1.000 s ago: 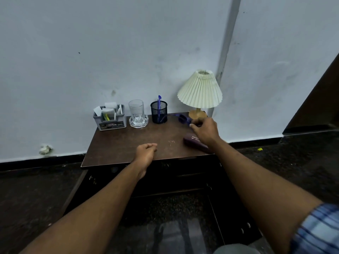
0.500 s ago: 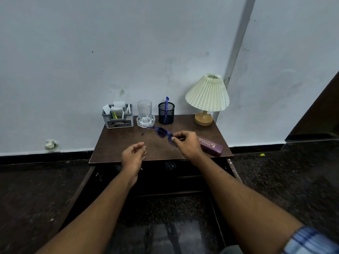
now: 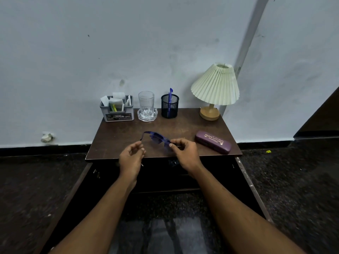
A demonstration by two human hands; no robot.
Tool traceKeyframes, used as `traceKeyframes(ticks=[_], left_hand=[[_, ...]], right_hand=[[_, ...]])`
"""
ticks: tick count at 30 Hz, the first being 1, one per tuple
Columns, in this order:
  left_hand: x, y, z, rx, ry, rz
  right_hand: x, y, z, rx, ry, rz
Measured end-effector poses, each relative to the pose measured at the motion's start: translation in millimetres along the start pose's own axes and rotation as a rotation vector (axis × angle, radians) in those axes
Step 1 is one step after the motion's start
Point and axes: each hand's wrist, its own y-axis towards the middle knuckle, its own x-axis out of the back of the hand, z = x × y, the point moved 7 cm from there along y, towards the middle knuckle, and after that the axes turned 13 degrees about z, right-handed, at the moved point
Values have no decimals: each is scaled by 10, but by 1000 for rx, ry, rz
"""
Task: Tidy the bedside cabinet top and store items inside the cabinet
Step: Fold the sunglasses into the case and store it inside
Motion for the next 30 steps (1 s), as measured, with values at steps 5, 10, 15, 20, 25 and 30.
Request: traceKeyframes(ticks=[5,10,15,20,25,30], left_hand=[[-96,-10,-144,-97,201,43],[-124,-49,-295,-262,468,85],[-161,-55,-464,-382,500,61],[-232,-69,-541,-497,636,114],[-292,-114,-590,-578,822,113],[-323,-132,-541,-579,972,112]], right_hand=[[-87,-3,-139,-11,67,32],[-88,12,-121,-2,91,47],[-51,53,-44,13,116,77],[-51,93,15,47,163,101],[-79,84,97,66,197,138],[-100,67,224,66,239,157]])
